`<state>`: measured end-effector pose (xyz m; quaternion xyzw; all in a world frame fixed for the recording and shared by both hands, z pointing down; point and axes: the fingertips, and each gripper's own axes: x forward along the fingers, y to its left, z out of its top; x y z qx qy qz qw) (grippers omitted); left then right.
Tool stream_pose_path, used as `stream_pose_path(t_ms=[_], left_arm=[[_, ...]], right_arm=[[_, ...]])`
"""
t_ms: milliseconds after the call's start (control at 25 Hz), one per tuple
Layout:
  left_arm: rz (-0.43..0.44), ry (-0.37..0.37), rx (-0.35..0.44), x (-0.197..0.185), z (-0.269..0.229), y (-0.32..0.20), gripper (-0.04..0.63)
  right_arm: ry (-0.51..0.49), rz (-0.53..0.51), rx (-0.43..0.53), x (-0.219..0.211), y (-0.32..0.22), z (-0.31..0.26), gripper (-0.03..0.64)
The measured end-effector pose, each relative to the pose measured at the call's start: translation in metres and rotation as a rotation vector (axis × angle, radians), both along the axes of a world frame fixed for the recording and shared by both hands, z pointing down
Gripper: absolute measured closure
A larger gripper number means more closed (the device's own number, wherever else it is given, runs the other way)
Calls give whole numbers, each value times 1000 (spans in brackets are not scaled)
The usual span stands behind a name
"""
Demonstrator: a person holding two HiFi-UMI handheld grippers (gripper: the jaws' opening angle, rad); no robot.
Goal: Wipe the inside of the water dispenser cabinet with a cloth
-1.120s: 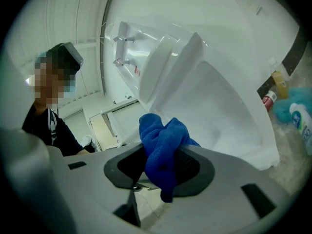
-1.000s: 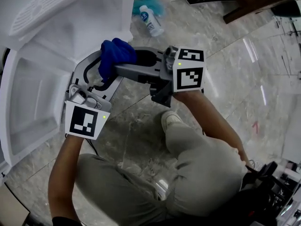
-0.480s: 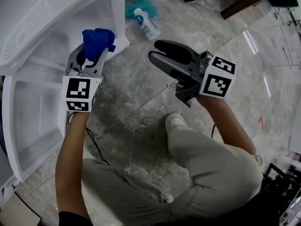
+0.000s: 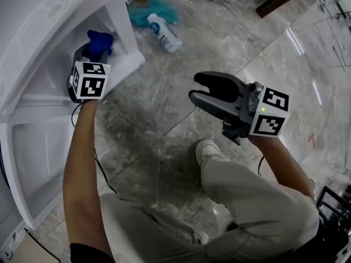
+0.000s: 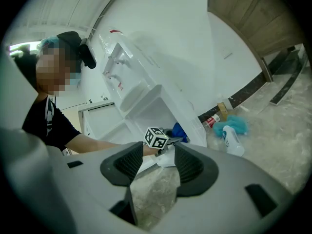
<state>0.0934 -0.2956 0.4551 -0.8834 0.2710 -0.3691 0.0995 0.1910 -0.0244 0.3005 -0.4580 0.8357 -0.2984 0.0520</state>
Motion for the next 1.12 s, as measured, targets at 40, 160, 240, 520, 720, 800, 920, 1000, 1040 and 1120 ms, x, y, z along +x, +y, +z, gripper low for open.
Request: stream_pose_path(t_ms=[40,160,240,520,720,800,920,1000,1040,1120], left_arm=[[12,-46,9,0,7,-1,445],[23,-135,41,2,15,-4,445],[6,-144,44,5,19,-12,445],[0,-176,74,21,31,-48,448],[-23,-181,113,24,33,-74,456],[-29,-166,132,24,29,-72,456],[-14,-137,144,22,24,-52,456],[7,-117,148,23,24,-36,456],[16,-113,154,23,24,-29,456],[29,-119,173,23,24,-21,456]], right_arm=[[-5,-6,-5,0,4,1,420],[-15,-27,-13,-2,20,-2,420],[-21,-19,-21,0,29,3,422],[-36,31,-71,15,52,24,422],[-12,39,-76,17,54,33,428],[1,29,-65,13,54,30,430],[41,-7,-41,-1,50,28,439],[67,-50,-26,-14,40,30,449],[75,-71,-17,-20,33,31,463],[87,-111,5,-31,20,30,497]])
